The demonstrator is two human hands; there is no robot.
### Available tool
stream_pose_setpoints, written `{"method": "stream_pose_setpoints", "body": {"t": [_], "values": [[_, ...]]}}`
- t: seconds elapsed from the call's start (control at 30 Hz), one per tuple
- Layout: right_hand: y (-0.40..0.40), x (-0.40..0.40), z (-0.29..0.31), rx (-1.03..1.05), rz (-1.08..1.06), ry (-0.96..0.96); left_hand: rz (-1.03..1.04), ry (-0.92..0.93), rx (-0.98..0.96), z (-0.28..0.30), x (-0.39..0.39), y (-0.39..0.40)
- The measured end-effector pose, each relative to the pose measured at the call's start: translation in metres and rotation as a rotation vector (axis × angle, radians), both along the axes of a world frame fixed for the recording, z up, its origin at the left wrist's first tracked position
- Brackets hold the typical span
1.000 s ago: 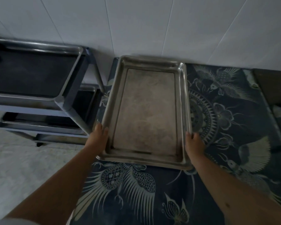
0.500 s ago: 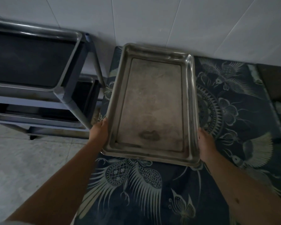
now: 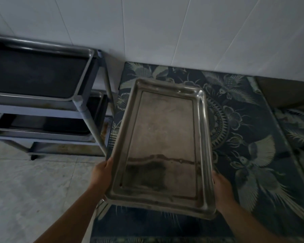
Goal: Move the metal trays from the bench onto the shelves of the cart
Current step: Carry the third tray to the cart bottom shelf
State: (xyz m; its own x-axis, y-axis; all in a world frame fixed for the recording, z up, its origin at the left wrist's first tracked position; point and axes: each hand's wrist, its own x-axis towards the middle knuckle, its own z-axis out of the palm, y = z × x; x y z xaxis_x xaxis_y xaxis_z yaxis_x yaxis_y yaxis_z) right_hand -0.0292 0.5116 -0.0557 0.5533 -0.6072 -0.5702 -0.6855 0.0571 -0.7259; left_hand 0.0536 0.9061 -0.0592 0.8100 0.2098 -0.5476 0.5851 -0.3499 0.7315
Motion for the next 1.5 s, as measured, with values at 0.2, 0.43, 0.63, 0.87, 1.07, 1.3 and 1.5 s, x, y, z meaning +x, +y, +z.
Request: {"method": "stream_pose_setpoints", "body": {"t": [0.2, 0.43, 0.63, 0.87, 1.07, 1.3, 1.5], "values": [[-0.008, -0.061, 0.011, 0.02, 0.086, 0.02, 0.038, -0.047, 0.09, 0.02, -0.084, -0.001], [-0.024, -0.077, 0.031, -0.02, 0.238, -0.076, 0.163, -0.125, 0.162, 0.039, -0.158, -0.018], [-0.024, -0.101, 0.048, -0.031, 0.36, -0.151, 0.385, -0.195, 0.135, 0.065, -0.243, -0.025], [0.017, -0.114, 0.071, -0.053, 0.572, -0.266, 0.575, -0.212, 0.122, 0.081, -0.324, 0.0], [0.081, -0.111, 0.088, 0.022, 0.742, -0.269, 0.804, -0.272, 0.111, 0.083, -0.389, 0.039], [0.212, -0.122, 0.085, 0.081, 0.926, -0.264, 1.02, -0.26, 0.175, 0.086, -0.48, 0.105], [0.315, -0.156, 0.08, 0.171, 1.028, -0.246, 1.206, -0.27, 0.201, 0.081, -0.554, 0.159]]}}
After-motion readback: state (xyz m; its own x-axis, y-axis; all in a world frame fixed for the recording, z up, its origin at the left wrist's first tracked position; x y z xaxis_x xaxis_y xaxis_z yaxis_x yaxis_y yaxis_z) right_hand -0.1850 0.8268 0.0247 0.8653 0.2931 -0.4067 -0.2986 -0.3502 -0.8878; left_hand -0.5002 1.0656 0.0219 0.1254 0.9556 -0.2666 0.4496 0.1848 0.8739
